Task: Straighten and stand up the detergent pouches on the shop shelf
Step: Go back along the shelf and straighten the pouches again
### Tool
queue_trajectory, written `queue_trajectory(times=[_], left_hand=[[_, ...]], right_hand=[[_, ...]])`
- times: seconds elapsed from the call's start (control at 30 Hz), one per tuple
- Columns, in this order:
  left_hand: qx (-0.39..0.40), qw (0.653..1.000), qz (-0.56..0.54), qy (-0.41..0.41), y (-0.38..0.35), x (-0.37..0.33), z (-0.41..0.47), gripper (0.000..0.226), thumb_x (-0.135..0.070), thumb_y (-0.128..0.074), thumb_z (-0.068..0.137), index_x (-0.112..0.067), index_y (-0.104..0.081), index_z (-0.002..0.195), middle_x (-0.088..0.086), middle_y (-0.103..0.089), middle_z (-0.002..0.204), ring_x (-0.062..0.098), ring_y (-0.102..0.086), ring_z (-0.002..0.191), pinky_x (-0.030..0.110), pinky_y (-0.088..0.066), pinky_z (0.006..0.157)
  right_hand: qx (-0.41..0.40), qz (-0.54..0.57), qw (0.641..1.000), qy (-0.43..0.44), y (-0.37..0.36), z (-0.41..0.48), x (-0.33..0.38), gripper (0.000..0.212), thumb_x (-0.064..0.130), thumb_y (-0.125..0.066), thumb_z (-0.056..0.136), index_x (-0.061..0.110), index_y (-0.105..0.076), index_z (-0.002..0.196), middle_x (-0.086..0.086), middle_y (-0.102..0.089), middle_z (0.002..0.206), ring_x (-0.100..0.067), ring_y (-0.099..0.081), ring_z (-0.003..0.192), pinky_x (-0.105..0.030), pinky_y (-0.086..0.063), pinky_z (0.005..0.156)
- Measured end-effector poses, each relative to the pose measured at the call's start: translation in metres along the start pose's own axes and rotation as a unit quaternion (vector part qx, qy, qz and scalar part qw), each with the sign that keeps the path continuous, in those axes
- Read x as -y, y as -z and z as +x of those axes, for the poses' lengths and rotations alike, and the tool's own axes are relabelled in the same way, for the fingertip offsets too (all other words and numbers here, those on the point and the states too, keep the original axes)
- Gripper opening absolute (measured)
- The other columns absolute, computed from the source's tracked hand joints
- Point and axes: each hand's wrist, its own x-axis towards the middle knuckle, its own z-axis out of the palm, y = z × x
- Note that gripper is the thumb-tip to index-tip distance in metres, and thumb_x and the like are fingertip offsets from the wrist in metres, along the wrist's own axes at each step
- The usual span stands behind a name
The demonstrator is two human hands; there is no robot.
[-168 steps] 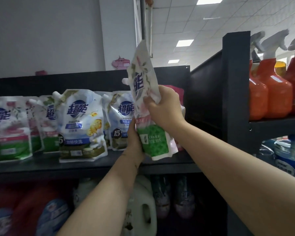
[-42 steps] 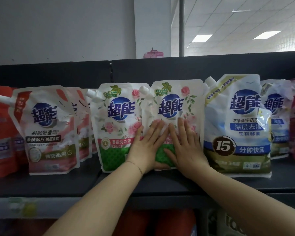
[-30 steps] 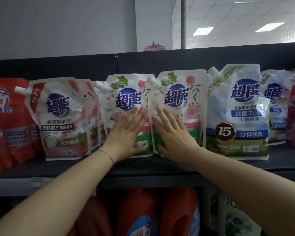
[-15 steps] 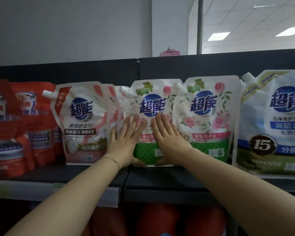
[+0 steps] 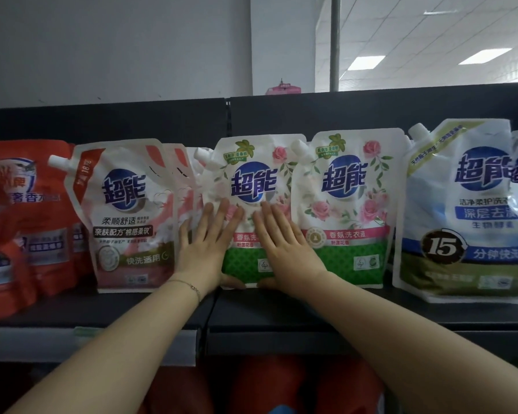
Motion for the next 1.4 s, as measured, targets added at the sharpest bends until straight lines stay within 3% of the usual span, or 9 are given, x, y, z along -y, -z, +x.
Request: queue_trajectory(times=[0.2,0.33,0.5,0.73,0.83,0.9,1.03,1.2,1.4], left_hand=[[-0.034,0.999,0.02,-0.025,0.018,-0.005,-0.011,0.136,-0.091,-0.052,0.057,-0.029,0.032,0.145,0.004,0.013,0.162,0.029,0.003,0.149,0.053,-0.004,0.116],[-0.082,0.996,-0.023,-0.021,0.028,-0.016,-0.017,0.108,-0.091,-0.021,0.07,-0.024,-0.007,0.153,0.005,-0.016,0.16,0.024,-0.019,0.146,0.045,-0.019,0.116],[-0.13,0.988,-0.032,-0.072,0.028,-0.049,-0.011,0.074,-0.064,-0.048,0.082,-0.018,-0.04,0.139,0.012,-0.039,0.148,0.031,-0.037,0.136,0.049,-0.036,0.105],[-0.125,0.973,-0.048,-0.186,0.034,-0.135,0.003,0.077,-0.062,-0.051,0.082,-0.023,-0.021,0.142,0.009,-0.02,0.157,0.03,-0.021,0.144,0.052,-0.03,0.107],[-0.098,0.969,-0.061,-0.219,0.038,-0.179,0.012,0.092,-0.068,-0.041,0.087,-0.025,0.015,0.146,0.0,0.022,0.158,0.023,0.017,0.146,0.053,-0.003,0.115],[-0.115,0.962,-0.074,-0.238,0.037,-0.21,0.019,0.103,-0.075,-0.04,0.084,-0.025,0.025,0.146,-0.001,0.029,0.156,0.022,0.025,0.144,0.051,0.007,0.114],[-0.18,0.943,-0.09,-0.266,0.039,-0.259,0.03,0.113,-0.086,-0.03,0.076,-0.012,0.0,0.155,0.009,0.002,0.163,0.025,0.002,0.149,0.051,0.006,0.113],[-0.201,0.935,-0.046,-0.288,0.038,-0.284,0.051,0.121,-0.089,-0.027,0.069,-0.009,0.006,0.154,0.011,0.011,0.162,0.028,0.004,0.149,0.051,0.004,0.115],[-0.216,0.938,-0.03,-0.268,0.021,-0.287,0.066,0.122,-0.088,-0.024,0.066,-0.008,-0.002,0.154,0.013,0.009,0.161,0.03,0.004,0.149,0.054,0.009,0.115]], right_hand=[[-0.001,0.037,0.998,0.042,0.007,-0.021,-0.011,0.105,0.053,-0.058,0.09,0.021,0.019,0.153,-0.002,0.032,0.156,-0.018,0.036,0.138,-0.037,0.013,0.112],[-0.009,0.024,0.999,0.042,0.013,-0.043,-0.028,0.088,0.046,-0.055,0.093,0.025,0.003,0.155,-0.002,0.025,0.16,-0.018,0.036,0.136,-0.039,0.014,0.11],[-0.042,-0.009,0.999,0.009,0.019,-0.069,-0.063,0.079,0.043,-0.053,0.093,0.023,-0.01,0.155,-0.004,0.022,0.16,-0.023,0.031,0.142,-0.04,0.015,0.111],[-0.095,-0.068,0.991,-0.071,0.023,-0.112,-0.121,0.08,0.038,-0.064,0.08,0.014,-0.029,0.148,-0.016,-0.01,0.161,-0.031,0.001,0.147,-0.052,-0.007,0.113],[-0.103,-0.076,0.986,-0.107,0.027,-0.139,-0.15,0.085,0.051,-0.05,0.086,0.016,-0.01,0.153,-0.006,0.01,0.161,-0.023,0.02,0.147,-0.046,0.008,0.114],[-0.102,-0.079,0.984,-0.123,0.03,-0.159,-0.173,0.085,0.061,-0.033,0.088,0.023,0.005,0.153,0.003,0.026,0.158,-0.018,0.03,0.144,-0.041,0.013,0.114],[-0.099,-0.081,0.984,-0.125,0.034,-0.186,-0.213,0.086,0.071,-0.024,0.091,0.021,0.007,0.155,-0.001,0.025,0.16,-0.021,0.02,0.148,-0.039,0.01,0.119],[-0.105,-0.083,0.985,-0.107,0.031,-0.193,-0.245,0.079,0.069,-0.013,0.095,0.025,0.017,0.153,-0.003,0.025,0.16,-0.021,0.02,0.148,-0.041,0.008,0.119],[-0.172,-0.08,0.978,-0.082,0.009,-0.175,-0.259,0.079,0.067,-0.017,0.097,0.02,0.006,0.156,-0.011,0.01,0.162,-0.027,0.008,0.15,-0.041,0.005,0.119]])
